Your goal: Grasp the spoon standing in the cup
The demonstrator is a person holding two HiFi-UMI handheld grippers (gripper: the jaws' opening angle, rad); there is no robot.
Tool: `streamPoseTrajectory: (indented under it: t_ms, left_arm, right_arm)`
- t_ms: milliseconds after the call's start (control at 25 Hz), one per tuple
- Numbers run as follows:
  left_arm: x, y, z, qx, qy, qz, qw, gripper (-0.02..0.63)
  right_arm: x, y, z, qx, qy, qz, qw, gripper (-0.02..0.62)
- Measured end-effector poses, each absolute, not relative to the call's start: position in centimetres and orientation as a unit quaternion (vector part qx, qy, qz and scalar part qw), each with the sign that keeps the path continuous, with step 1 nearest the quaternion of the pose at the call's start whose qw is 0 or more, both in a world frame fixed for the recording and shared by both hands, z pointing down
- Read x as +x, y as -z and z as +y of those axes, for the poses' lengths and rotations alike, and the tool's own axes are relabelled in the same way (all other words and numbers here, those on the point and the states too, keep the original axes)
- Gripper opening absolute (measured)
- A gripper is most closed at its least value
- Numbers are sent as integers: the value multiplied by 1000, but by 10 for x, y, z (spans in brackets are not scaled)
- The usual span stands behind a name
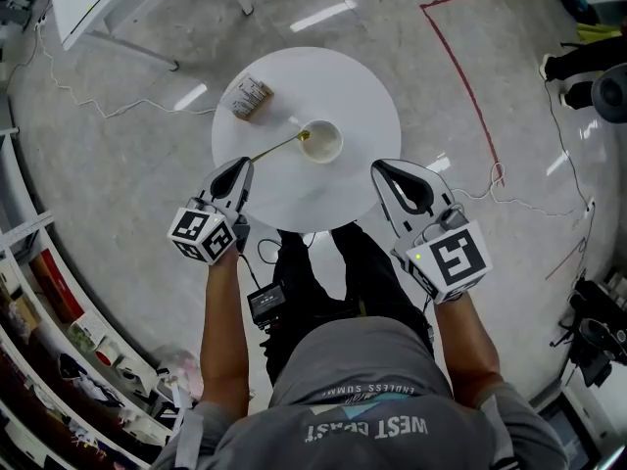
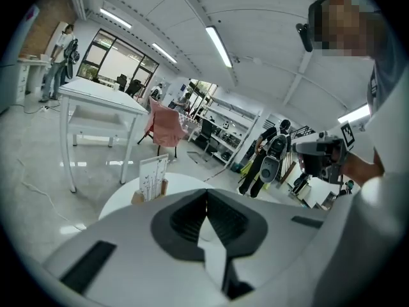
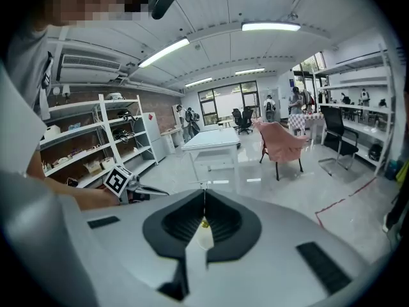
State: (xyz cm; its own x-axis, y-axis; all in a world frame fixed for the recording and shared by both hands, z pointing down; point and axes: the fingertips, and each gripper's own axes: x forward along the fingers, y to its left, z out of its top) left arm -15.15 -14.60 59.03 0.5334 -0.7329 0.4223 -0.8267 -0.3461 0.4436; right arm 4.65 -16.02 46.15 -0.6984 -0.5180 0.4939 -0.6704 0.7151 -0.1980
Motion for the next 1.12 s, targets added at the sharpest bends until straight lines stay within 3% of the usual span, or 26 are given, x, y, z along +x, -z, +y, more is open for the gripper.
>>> streamPoseTrajectory:
  t_ms: [400,1120]
  left_arm:
    - [-178,-590,-138,800,-30,-493,341,5]
    - [-208,-637,-126,778,-60,-494,384,6]
  right_arm:
    - [30,-460,-155,321,-178,-906,210,2]
    - [7,-459,-151,321,-178,-906,213,2]
